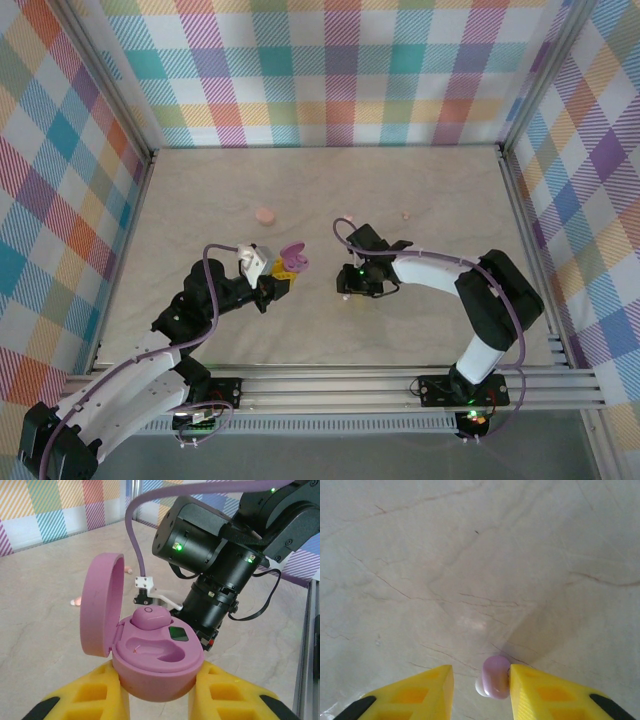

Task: Insert wireless bluetooth earbuds into charging case

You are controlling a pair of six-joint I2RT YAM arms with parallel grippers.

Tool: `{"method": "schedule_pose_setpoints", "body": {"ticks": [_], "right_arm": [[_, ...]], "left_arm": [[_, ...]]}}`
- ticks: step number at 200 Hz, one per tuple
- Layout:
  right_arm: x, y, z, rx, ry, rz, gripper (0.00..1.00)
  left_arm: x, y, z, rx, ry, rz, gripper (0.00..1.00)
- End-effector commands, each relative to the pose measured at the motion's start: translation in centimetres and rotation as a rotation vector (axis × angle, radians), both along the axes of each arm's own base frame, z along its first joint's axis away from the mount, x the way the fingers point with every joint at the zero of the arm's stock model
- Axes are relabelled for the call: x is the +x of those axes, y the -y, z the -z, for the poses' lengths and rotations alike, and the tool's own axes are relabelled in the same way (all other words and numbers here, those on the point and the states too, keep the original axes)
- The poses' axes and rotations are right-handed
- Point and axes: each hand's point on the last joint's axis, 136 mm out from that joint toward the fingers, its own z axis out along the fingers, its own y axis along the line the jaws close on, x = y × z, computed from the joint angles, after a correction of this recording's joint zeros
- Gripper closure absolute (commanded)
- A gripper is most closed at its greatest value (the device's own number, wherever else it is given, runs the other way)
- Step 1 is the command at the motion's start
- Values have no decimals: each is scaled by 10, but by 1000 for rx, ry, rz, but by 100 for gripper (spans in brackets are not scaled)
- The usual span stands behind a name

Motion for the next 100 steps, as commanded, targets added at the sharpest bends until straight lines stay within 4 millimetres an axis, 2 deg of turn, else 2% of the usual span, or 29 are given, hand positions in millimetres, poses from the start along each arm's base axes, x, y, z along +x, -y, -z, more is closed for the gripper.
{"method": "schedule_pose_setpoints", "body": {"ticks": [1,100], "right_arm": [[3,-4,-3,4,9,-23,64],[-8,16,-5,-42,18,-5,66]], "left_arm": [[0,0,-13,-20,58,-1,99],[-1,-1,-13,-23,62,0,99]]}}
